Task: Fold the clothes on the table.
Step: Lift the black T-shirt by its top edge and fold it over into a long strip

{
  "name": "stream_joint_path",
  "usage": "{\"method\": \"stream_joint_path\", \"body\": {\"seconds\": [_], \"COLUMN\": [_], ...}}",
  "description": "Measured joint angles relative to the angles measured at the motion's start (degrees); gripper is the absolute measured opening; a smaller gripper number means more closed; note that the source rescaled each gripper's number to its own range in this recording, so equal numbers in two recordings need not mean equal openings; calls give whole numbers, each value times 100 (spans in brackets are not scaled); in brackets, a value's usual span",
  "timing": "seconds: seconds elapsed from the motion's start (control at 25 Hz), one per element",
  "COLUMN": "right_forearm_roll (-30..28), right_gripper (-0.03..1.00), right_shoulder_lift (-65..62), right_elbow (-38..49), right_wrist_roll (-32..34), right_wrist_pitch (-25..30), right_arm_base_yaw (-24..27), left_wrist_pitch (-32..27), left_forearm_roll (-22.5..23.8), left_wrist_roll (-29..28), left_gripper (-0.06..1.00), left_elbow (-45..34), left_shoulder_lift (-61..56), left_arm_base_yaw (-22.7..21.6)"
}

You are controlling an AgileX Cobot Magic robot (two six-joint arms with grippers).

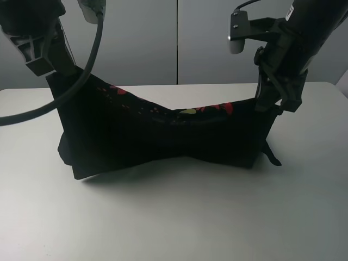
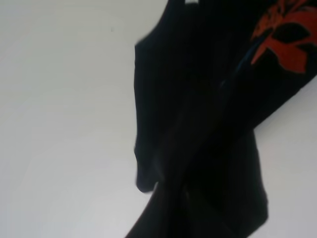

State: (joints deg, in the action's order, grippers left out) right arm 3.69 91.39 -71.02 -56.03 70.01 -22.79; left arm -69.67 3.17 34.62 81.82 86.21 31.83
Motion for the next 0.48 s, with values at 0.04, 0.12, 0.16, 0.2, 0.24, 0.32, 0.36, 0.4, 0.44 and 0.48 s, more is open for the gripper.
{"method": "stream_joint_path", "body": {"seconds": [0.04,0.12,0.16,0.2,0.24,0.32,0.36,0.4,0.44,0.48], "right_forearm_roll": [0,12,25,35,49,163,206,264,305,331], "right_gripper": [2,2,2,2,2,2,2,2,2,2], "right_shoulder_lift": [0,0,0,0,0,0,0,0,0,0], "right_elbow": [101,281,334,385,434,526,556,594,631,644], "right_wrist_roll": [-12,-35,-47,-69,-133,-218,-289,-357,-414,-440], "right_wrist_pitch": [13,22,22,22,11,11,11,11,11,11], "right_arm_base_yaw": [0,0,0,0,0,0,0,0,0,0], "left_wrist_pitch": [-2,-12,-12,-12,-12,-12,-12,-4,-4,-4], "left_forearm_roll": [-90,-317,-397,-488,-568,-652,-715,-770,-824,-917], "left_wrist_roll": [10,10,22,22,35,90,114,145,176,227], "left_gripper": [0,0,0,0,0,0,0,0,0,0], "left_elbow": [0,0,-13,-53,-103,-276,-382,-470,-576,-679], "left_shoulder_lift": [22,92,125,177,224,322,374,416,440,449], "left_arm_base_yaw": [0,0,0,0,0,0,0,0,0,0]}}
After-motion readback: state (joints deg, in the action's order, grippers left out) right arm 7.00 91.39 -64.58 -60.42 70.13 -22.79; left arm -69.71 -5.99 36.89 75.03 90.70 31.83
